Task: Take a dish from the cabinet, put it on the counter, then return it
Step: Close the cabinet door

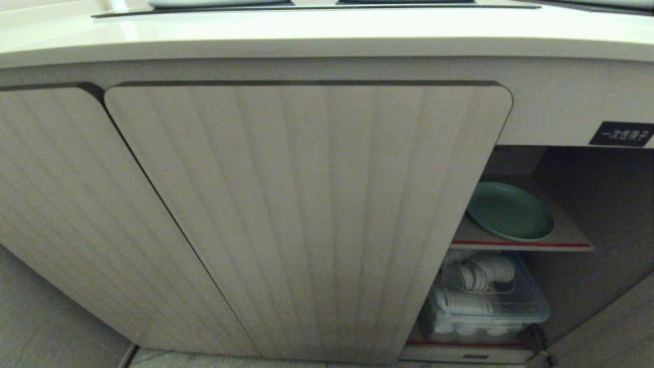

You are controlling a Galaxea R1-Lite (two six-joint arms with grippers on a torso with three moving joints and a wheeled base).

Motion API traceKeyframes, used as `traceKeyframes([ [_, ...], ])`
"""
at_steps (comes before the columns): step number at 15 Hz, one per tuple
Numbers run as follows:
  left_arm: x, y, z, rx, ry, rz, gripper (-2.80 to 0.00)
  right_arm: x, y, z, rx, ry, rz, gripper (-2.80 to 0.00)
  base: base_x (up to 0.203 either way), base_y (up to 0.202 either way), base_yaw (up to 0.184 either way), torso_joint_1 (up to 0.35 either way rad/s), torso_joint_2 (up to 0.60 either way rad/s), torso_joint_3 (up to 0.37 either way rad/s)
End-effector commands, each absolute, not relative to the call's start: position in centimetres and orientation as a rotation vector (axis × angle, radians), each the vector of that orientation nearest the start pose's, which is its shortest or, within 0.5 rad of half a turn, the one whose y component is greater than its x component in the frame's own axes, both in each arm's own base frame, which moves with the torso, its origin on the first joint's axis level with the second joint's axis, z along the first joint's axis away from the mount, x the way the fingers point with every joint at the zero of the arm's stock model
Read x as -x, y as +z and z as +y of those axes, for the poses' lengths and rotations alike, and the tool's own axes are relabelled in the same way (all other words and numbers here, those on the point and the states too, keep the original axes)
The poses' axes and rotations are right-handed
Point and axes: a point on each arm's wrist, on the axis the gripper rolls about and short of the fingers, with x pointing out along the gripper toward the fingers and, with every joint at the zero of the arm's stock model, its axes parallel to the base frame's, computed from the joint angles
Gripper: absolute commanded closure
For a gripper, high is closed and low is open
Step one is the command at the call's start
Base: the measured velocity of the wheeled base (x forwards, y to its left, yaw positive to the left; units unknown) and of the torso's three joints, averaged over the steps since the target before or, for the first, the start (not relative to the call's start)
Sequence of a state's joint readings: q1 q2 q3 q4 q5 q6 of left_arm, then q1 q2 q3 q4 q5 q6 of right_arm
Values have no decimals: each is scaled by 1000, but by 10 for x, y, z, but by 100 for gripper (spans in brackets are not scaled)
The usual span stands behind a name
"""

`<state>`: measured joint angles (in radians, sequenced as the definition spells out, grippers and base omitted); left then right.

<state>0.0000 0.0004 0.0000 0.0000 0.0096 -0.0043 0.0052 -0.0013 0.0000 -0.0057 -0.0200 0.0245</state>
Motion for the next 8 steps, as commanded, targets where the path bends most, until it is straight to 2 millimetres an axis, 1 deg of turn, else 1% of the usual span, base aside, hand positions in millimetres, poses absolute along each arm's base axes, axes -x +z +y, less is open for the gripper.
traceKeyframes([
  [1,23,75,0,5,11,0,0,23,76,-1,-25,-15,-6,0,0,0,0,0,0,0],
  [8,23,75,0,5,11,0,0,23,76,-1,-25,-15,-7,0,0,0,0,0,0,0],
])
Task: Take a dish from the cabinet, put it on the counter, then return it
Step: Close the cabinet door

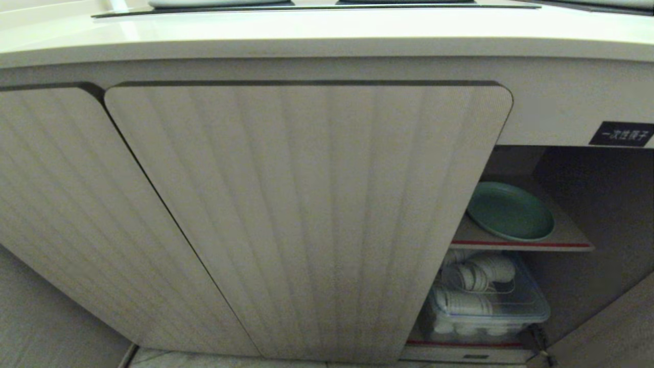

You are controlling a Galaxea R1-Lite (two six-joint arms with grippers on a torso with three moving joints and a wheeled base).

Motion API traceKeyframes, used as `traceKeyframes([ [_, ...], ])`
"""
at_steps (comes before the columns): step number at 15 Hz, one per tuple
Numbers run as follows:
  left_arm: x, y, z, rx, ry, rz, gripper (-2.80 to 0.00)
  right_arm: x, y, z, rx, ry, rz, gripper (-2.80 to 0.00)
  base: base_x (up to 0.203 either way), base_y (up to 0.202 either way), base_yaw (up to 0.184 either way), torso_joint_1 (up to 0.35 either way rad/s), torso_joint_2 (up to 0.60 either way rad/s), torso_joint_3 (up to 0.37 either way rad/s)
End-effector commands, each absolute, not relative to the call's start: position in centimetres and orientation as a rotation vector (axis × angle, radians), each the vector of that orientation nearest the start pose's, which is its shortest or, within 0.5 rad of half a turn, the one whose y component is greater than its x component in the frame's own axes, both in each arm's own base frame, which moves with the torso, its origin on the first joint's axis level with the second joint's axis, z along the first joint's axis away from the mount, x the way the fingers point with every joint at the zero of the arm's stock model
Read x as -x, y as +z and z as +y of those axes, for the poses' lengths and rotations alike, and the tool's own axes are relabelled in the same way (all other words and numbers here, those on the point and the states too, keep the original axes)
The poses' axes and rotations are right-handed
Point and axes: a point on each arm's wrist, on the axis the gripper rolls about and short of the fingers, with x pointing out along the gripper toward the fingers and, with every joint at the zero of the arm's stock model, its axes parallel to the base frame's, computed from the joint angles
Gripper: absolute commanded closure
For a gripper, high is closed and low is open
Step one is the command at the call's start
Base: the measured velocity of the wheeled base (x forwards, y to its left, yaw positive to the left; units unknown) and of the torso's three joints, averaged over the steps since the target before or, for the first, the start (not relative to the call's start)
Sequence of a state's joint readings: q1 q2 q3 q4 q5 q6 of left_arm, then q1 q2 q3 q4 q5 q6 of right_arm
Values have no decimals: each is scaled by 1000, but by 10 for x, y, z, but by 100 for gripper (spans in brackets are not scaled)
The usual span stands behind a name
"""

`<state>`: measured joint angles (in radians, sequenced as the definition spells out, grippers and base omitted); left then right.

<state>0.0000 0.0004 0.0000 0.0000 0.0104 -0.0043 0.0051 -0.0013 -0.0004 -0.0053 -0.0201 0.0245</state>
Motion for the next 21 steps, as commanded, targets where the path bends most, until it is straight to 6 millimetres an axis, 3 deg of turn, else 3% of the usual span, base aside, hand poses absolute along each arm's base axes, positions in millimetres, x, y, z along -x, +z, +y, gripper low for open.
traceKeyframes([
  [1,23,75,0,5,11,0,0,23,76,-1,-25,-16,-6,0,0,0,0,0,0,0],
  [7,23,75,0,5,9,0,0,23,76,-1,-25,-15,-6,0,-10,0,0,1,1,0],
  [21,23,75,0,5,11,0,0,23,76,-1,-25,-15,-6,0,-189,0,-1,2,2,3],
])
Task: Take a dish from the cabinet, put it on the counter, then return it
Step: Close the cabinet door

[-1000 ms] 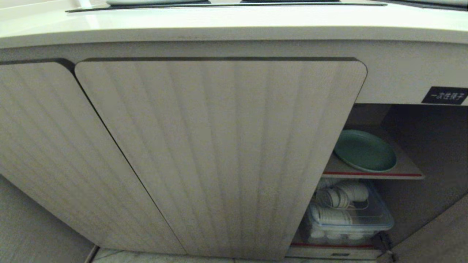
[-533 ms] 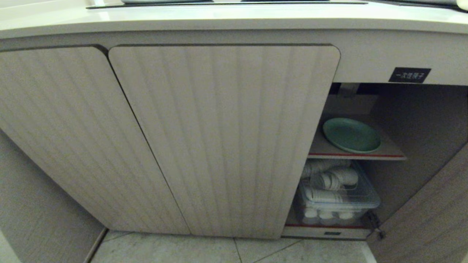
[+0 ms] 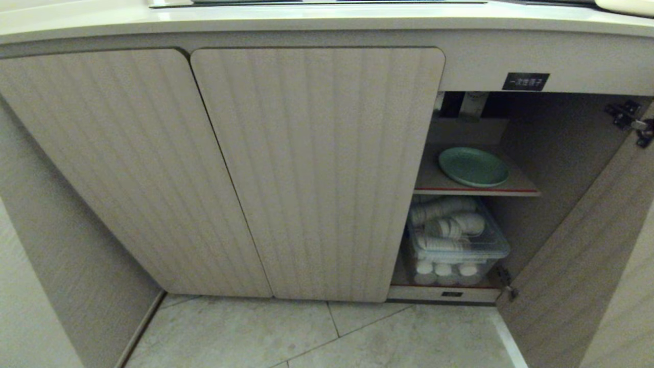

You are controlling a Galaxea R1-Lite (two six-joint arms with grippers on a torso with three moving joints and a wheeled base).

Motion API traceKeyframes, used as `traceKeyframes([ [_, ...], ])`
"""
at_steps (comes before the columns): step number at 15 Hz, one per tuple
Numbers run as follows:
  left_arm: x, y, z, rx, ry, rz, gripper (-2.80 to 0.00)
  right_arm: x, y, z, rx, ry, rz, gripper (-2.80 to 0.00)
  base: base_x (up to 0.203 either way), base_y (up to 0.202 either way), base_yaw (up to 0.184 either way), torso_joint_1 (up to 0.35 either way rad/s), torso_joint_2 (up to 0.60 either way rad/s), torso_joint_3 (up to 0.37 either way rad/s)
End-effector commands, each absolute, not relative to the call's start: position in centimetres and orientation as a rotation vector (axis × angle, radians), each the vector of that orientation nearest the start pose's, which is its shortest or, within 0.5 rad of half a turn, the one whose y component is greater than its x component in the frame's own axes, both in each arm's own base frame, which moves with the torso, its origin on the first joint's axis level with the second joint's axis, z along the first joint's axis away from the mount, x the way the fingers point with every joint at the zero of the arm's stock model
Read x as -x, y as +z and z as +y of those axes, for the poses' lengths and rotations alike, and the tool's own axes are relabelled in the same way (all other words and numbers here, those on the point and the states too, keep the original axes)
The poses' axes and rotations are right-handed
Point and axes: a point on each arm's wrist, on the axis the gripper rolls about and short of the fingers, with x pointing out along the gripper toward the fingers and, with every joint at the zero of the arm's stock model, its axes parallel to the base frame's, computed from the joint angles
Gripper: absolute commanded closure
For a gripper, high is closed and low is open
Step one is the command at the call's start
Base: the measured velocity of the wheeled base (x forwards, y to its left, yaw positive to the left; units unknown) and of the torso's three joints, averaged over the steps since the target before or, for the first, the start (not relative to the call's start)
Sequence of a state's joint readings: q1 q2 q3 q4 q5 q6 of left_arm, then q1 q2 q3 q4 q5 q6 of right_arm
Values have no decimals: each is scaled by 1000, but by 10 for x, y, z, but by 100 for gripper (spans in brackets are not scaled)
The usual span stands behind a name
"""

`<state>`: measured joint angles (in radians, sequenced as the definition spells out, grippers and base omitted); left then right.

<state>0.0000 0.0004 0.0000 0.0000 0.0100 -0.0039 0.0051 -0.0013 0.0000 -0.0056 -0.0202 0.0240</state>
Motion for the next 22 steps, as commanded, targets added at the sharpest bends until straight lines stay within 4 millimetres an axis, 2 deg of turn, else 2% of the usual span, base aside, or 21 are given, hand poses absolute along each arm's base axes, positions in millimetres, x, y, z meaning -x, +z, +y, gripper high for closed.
traceKeyframes([
  [1,23,75,0,5,11,0,0,23,76,-1,-25,-15,-6,0,-189,0,1,2,-2,2],
  [3,23,75,0,5,9,0,0,23,76,-1,-25,-15,-7,0,-109,0,-2,2,2,0],
  [22,23,75,0,5,9,0,0,23,76,-1,-25,-14,-6,0,0,0,0,0,0,0],
])
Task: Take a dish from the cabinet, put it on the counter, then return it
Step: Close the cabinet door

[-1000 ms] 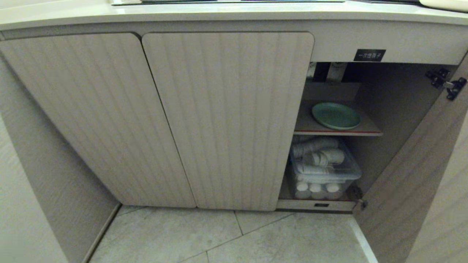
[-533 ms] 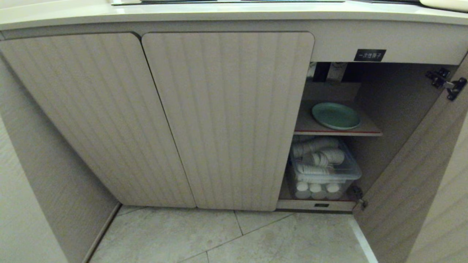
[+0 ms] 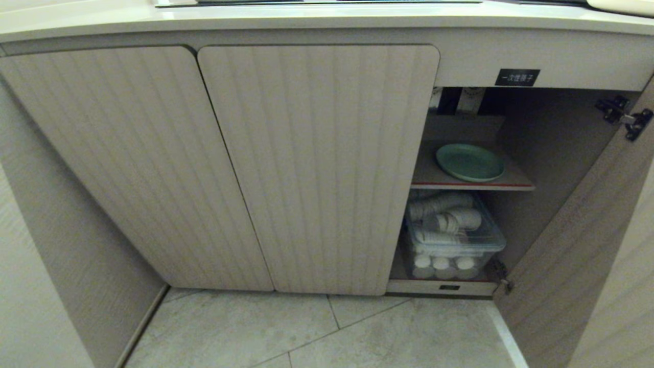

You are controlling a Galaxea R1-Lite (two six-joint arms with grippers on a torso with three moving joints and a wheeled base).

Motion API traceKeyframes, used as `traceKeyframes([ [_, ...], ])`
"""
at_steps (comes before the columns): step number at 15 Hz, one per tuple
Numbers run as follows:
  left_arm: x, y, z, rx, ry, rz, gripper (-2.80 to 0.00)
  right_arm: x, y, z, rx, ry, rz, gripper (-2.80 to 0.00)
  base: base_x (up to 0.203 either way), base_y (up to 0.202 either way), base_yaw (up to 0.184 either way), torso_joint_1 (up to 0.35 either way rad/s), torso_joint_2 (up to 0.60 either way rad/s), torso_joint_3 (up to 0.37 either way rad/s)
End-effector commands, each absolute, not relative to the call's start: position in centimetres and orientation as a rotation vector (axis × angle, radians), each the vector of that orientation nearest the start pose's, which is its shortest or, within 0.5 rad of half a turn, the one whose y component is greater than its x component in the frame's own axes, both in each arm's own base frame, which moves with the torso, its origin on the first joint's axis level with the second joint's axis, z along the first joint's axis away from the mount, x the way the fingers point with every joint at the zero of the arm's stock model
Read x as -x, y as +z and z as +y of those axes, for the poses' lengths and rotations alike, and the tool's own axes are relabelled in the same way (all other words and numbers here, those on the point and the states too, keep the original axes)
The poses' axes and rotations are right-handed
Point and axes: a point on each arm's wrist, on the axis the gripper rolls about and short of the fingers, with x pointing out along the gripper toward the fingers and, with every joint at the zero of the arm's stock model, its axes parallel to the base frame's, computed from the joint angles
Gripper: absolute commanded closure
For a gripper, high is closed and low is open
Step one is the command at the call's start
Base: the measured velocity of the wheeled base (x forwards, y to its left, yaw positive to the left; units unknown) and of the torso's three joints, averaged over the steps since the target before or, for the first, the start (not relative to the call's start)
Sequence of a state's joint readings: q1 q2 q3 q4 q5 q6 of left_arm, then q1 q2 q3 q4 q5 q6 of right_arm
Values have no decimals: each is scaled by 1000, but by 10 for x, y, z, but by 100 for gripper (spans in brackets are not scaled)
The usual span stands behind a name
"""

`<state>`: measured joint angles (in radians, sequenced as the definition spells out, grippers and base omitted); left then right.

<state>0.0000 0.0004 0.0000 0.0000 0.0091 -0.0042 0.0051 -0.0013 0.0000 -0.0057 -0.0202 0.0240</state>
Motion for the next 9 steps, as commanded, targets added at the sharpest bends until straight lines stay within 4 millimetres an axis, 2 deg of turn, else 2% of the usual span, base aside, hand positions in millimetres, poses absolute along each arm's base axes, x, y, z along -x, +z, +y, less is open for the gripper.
traceKeyframes([
  [1,23,75,0,5,9,0,0,23,76,-1,-25,-15,-6,0,0,0,0,0,0,0],
  [9,23,75,0,5,9,0,0,23,76,-1,-25,-15,-6,0,0,0,0,0,0,0],
])
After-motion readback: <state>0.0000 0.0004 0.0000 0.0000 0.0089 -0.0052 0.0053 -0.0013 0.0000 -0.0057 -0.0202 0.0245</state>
